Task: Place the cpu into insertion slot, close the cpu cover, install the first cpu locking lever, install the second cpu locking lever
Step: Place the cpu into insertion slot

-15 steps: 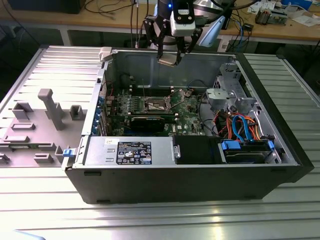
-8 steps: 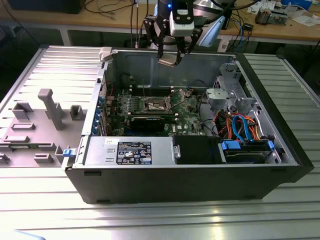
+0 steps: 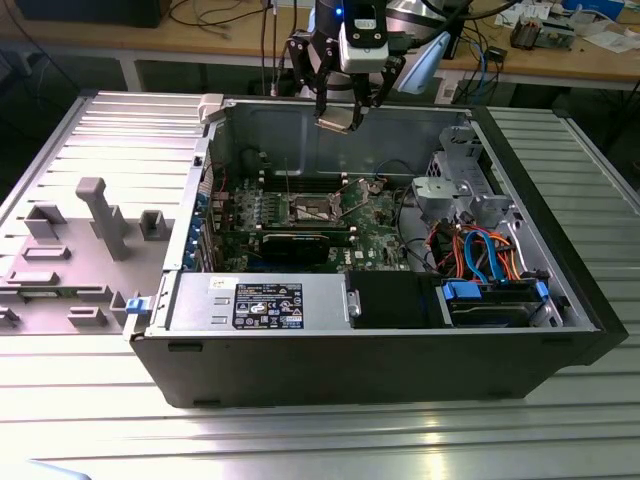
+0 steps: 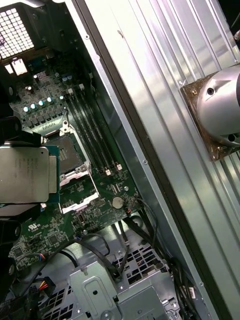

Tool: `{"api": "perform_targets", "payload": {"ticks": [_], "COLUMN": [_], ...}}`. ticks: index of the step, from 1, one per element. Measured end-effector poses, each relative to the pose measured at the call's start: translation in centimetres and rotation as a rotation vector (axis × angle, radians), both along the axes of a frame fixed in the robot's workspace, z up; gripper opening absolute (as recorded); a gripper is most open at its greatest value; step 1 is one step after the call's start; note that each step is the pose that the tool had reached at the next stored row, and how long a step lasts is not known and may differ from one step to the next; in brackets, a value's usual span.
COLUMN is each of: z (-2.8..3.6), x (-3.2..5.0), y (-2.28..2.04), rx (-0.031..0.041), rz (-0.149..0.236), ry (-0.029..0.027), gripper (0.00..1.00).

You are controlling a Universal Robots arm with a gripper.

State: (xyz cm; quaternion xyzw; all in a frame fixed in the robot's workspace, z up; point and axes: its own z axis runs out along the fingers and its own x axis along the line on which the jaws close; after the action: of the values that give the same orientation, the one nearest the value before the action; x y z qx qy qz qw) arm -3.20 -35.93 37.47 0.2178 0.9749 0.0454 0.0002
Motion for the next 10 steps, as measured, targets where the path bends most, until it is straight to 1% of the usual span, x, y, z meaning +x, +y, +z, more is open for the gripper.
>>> {"api": "perform_targets", "payload": {"ticks": [3,7,10], "z": [0.00,0.00,-0.01], "x": [0.00,0.00,-0.01], "y": [0.00,0.00,0.00], "rx": [0.0000,0.0000,0.0000], "rz": [-0.003,-0.020,-0.041], "ry": [0.0000,0.0000,0.0000], "gripper": [0.54,0.54,0.54]}}
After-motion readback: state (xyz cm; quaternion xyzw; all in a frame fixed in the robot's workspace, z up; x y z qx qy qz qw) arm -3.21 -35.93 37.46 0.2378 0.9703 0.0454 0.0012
